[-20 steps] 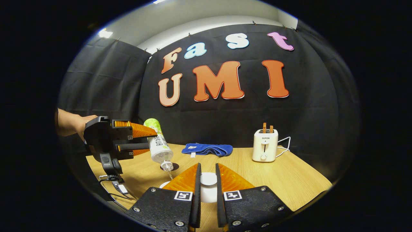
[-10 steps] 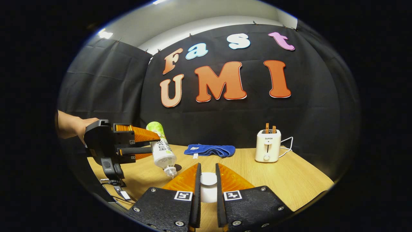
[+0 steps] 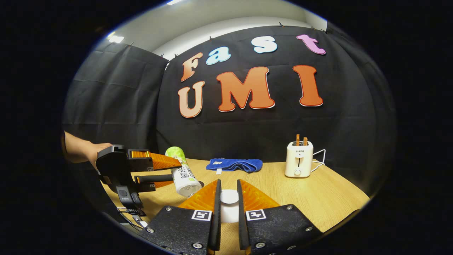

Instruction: Open the teacup lid with one hand, grasp the water bottle and pour water into the teacup with the other hand; after pouring, place the water bottle on the coaster and then close the teacup lid.

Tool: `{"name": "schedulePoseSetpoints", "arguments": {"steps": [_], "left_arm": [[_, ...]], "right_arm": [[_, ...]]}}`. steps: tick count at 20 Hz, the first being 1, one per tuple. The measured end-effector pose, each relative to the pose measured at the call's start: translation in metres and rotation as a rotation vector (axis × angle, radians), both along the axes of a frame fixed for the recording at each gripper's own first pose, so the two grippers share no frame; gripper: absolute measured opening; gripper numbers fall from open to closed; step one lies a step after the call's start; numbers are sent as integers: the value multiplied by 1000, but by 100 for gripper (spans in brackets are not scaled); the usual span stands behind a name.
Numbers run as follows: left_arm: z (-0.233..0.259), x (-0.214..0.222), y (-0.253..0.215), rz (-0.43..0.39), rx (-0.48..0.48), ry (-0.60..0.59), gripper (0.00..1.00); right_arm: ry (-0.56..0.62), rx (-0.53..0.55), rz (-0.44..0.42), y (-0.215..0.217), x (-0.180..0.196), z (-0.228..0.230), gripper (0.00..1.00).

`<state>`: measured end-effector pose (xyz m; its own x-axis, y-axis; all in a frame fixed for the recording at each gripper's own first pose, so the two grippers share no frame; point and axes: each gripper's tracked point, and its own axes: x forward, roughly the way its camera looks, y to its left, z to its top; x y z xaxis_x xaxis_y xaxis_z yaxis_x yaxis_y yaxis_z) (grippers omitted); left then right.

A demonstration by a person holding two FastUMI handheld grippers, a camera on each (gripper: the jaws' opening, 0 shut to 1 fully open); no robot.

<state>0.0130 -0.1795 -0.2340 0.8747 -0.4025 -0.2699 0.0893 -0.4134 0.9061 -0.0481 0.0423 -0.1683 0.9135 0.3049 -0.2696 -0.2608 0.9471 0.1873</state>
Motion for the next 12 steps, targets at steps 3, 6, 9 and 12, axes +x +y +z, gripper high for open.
{"name": "schedulePoseSetpoints", "arguments": {"steps": [3,6,9,12], "left_arm": [[-8,2,8,60,-155,99,61],[3,10,21,131,-345,159,61],[18,20,24,168,-531,183,57],[26,24,35,221,-664,174,61]], "right_arm": [[-1,2,-2,4,3,3,21],[-3,12,0,10,5,6,21],[-4,14,1,15,9,8,21],[-9,11,2,21,12,12,21]]}}
